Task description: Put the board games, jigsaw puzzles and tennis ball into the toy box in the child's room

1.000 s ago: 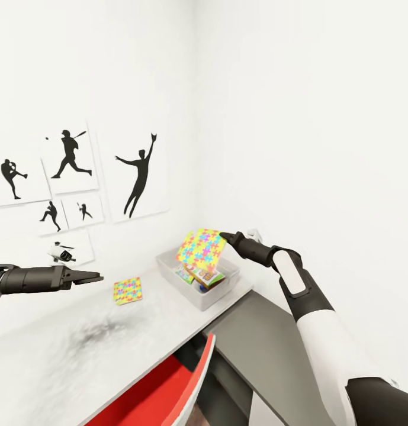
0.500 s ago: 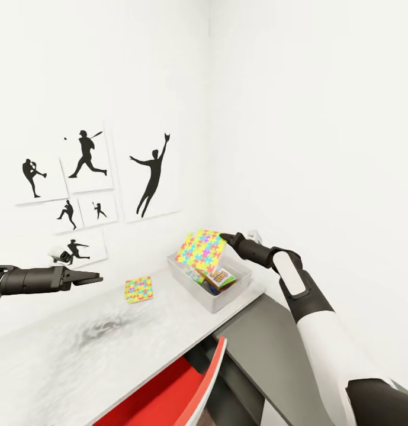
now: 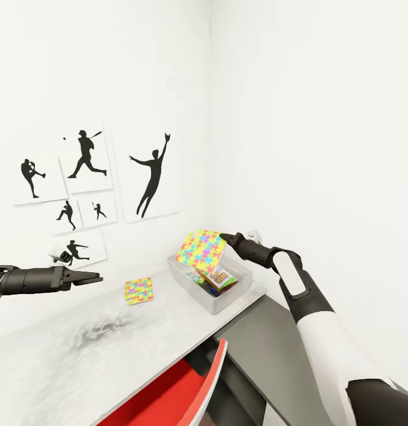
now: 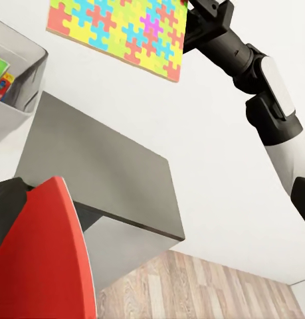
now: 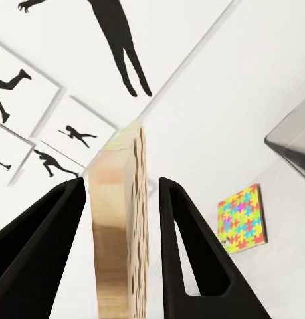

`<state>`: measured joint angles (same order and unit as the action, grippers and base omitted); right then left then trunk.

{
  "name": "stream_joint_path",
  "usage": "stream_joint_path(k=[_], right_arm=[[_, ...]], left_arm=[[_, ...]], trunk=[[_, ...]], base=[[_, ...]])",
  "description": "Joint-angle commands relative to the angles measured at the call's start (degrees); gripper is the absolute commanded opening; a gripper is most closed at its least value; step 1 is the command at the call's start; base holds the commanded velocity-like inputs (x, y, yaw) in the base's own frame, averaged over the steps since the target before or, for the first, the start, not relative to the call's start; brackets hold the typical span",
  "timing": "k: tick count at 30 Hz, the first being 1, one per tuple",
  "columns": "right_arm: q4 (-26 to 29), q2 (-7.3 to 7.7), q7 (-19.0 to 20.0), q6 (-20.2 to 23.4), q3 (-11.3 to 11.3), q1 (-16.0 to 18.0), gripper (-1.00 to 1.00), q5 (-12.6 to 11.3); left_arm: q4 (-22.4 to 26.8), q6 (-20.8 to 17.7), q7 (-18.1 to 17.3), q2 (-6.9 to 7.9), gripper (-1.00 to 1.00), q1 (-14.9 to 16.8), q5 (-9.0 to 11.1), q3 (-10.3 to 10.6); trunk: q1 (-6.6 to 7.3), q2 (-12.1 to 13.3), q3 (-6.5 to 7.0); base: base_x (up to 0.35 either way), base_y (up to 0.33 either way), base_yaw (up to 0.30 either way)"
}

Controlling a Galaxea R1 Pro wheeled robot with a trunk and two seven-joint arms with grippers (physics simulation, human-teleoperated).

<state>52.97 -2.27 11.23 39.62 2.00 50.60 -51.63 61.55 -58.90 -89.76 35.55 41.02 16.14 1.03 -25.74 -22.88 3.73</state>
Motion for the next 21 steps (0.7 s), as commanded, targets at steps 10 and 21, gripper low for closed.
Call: stream_joint_path(k=[10, 21], right_arm=[[0.0, -0.02, 0.2, 0.2, -0.1, 0.0, -1.00, 0.2], [0.0, 0.27, 0.3, 0.2, -0.1, -0.1, -1.00, 0.0]], left_arm=[[-0.1, -0.6, -0.2, 0.04, 1.00, 0.0, 0.0, 0.1], [-0.1, -0.6, -0.2, 0.04, 1.00, 0.0, 0.0, 0.1]], trunk=[[-0.04, 0.0, -0.03], [-0.04, 0.0, -0.03]], base=[[0.133, 0.074, 0.017], [0.140, 0.062, 0.140]])
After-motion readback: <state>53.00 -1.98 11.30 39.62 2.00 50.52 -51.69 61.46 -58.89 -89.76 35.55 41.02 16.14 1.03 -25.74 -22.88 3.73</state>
